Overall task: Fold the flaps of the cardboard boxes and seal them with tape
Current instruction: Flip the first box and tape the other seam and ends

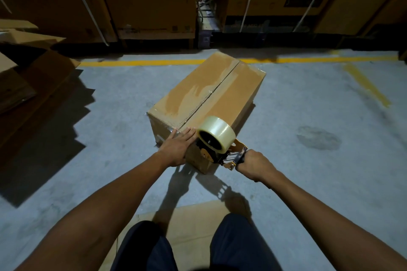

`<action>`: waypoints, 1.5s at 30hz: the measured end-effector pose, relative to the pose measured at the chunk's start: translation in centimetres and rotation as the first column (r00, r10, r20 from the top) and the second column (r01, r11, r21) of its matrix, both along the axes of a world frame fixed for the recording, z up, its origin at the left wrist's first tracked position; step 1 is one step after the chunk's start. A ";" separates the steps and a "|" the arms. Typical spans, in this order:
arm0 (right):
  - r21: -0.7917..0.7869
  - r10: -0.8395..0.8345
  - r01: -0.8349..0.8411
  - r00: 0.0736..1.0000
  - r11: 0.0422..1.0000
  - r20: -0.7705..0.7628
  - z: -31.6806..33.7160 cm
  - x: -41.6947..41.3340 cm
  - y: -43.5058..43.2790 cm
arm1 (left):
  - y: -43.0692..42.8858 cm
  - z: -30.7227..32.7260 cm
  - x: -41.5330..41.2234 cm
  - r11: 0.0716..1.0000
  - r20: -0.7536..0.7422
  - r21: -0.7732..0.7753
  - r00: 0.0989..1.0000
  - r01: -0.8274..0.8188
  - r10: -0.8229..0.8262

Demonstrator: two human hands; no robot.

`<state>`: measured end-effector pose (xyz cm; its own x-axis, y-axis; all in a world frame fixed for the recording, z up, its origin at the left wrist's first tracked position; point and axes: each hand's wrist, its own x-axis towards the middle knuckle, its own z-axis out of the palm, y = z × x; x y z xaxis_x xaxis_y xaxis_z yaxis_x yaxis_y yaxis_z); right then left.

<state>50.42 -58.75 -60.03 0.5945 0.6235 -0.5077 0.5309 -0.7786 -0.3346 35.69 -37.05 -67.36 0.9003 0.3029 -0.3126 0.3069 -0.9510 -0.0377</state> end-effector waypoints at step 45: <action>0.027 -0.312 0.338 0.894 0.941 -0.321 -0.6 -1.2 -1.5 | -3.1 -2.2 1.6 0.988 0.112 -0.157 0.994 0.007 0.010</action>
